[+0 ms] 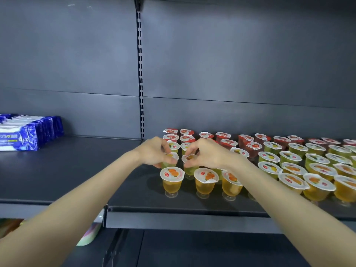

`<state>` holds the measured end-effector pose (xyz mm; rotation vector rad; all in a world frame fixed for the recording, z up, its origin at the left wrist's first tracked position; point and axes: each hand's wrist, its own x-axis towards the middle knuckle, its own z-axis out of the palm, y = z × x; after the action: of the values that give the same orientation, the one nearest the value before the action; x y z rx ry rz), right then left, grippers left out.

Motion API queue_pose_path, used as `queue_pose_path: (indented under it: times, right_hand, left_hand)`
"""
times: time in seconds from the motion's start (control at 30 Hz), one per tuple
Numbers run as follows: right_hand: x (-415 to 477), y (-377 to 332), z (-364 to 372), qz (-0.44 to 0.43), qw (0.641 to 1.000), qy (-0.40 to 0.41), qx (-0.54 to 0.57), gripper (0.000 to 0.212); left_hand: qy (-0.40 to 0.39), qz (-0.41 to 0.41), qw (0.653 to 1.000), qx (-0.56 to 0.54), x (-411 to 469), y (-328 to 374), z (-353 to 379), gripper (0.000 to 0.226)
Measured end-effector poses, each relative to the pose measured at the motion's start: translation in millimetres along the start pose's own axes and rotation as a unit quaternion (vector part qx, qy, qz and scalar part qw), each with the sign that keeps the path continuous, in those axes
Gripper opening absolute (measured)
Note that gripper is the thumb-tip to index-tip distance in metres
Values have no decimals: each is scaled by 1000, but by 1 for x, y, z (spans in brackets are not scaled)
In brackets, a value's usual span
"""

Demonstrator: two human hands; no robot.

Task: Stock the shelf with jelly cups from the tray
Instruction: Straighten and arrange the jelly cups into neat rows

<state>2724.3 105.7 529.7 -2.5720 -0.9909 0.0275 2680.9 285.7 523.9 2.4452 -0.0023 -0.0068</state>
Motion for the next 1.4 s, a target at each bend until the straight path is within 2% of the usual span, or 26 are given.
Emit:
queue_pose_path:
  times: [0.33, 0.87, 1.4]
  right_hand:
    - [1, 6, -1, 11, 1000, 1, 14, 28]
    - [7, 11, 5, 12, 1000, 20, 5, 29]
    - [5, 7, 2, 8, 1000, 10, -13, 29]
  left_hand:
    - [48, 63, 995, 63, 7, -8, 6, 37]
    - [91, 48, 992, 70, 12, -11, 11, 39]
    - [93, 43, 991, 82, 11, -11, 12, 38]
